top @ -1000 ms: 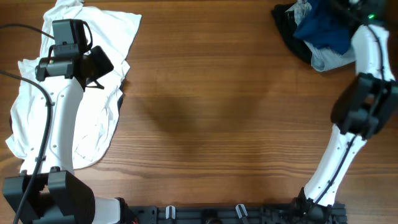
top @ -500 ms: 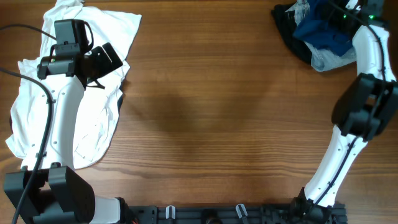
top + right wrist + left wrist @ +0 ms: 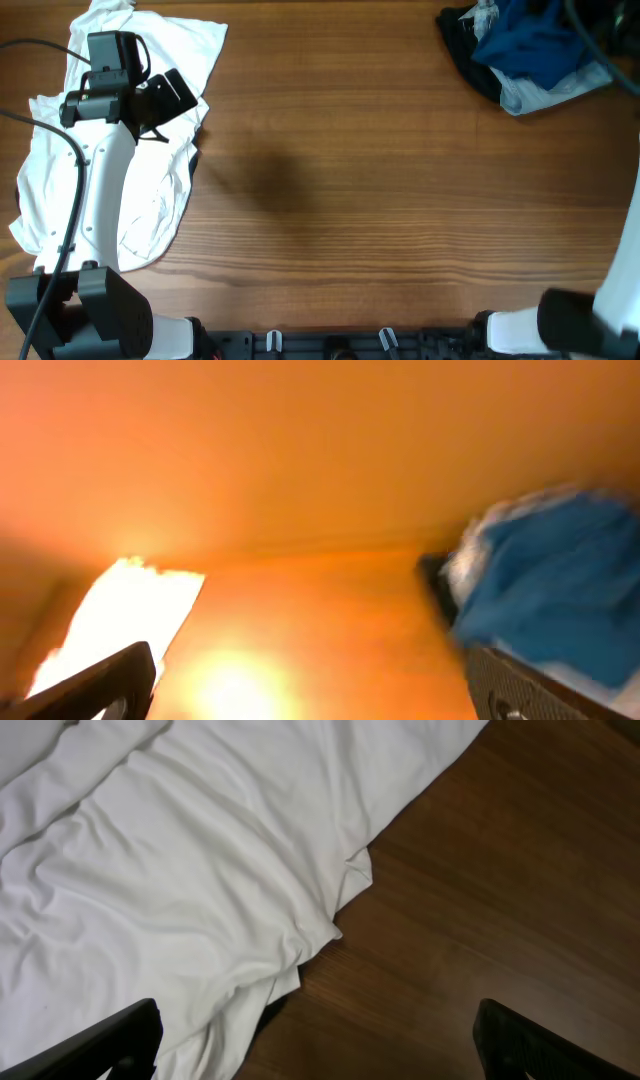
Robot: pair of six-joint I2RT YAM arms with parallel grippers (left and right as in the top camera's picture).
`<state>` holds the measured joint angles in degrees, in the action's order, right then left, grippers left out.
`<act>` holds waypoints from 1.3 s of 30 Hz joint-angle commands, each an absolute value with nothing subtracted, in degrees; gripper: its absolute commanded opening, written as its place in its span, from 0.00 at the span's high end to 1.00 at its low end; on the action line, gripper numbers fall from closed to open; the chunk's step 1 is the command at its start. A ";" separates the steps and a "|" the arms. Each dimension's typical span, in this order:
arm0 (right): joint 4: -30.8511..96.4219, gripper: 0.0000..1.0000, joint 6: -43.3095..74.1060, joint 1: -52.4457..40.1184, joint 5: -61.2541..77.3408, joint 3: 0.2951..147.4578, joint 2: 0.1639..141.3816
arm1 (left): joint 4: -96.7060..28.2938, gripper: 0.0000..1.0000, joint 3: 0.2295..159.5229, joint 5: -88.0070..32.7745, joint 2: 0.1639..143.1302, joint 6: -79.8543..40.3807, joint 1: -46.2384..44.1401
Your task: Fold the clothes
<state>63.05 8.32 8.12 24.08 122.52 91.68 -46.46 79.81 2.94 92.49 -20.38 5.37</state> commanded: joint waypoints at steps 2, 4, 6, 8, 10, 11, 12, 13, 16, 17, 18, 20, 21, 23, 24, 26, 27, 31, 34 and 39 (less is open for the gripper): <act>70.59 0.00 10.04 3.03 27.70 122.58 86.17 | -46.50 0.00 79.46 2.46 93.12 -20.12 5.54; 71.72 0.00 10.90 2.90 27.70 122.56 85.71 | -46.52 0.00 79.46 2.44 93.12 -20.12 5.54; 74.65 0.00 10.66 2.92 27.51 122.56 85.71 | -46.50 0.00 79.46 2.44 93.12 -20.12 5.54; 76.38 0.00 10.46 2.90 24.49 122.56 85.76 | -46.50 0.00 79.46 2.44 93.12 -20.12 5.54; 75.85 0.00 9.02 2.90 22.90 122.56 85.93 | -46.50 0.00 79.46 2.44 93.12 -20.12 5.54; 74.89 0.00 5.67 2.90 22.94 122.56 85.97 | -46.52 0.00 79.46 2.44 93.12 -20.12 5.54; 73.69 0.00 1.91 2.90 23.03 122.56 86.06 | -46.50 0.00 79.46 2.44 93.12 -20.12 5.54; 72.99 0.00 -1.54 2.83 23.20 122.54 86.17 | -46.52 0.00 79.46 2.44 93.12 -20.12 5.54; 71.68 0.00 -12.58 2.09 23.14 121.38 86.52 | -46.52 0.00 79.46 2.44 93.12 -20.12 5.54; 70.30 0.00 -15.51 1.76 23.11 119.81 85.54 | -46.52 0.00 79.46 2.44 93.12 -20.12 5.54; 68.77 0.00 -17.43 1.30 23.14 118.06 84.47 | -46.50 0.00 79.46 2.46 93.12 -20.12 5.54; 64.51 0.00 -18.22 0.67 22.85 113.58 81.76 | -46.52 0.00 79.46 2.44 93.12 -20.12 5.54; 60.12 0.00 -18.22 0.60 22.90 109.19 79.33 | -46.50 0.00 79.46 2.46 93.12 -20.12 5.54; 50.76 0.00 -18.04 0.58 22.94 99.55 74.06 | -46.52 0.00 79.46 2.46 93.12 -20.12 5.54; 42.87 0.00 -17.98 0.60 23.09 91.02 69.80 | -46.50 0.00 79.46 2.44 93.12 -20.12 5.54; 32.14 0.00 -17.98 0.60 23.16 78.54 63.66 | -46.52 0.00 79.46 2.44 93.12 -20.12 5.54; 25.85 0.00 -17.80 0.58 23.46 69.84 59.27 | -46.50 0.00 79.46 2.44 93.12 -20.12 5.54; 10.63 0.00 -17.96 0.60 23.79 45.10 44.53 | -46.52 0.00 79.46 2.44 93.12 -20.12 5.54; 4.99 0.00 -17.87 0.60 23.83 32.38 35.33 | -46.52 0.00 79.46 2.46 93.12 -20.12 5.54; -2.57 0.00 -17.37 0.51 24.51 14.22 19.92 | -46.52 0.00 79.46 2.44 93.12 -20.12 5.54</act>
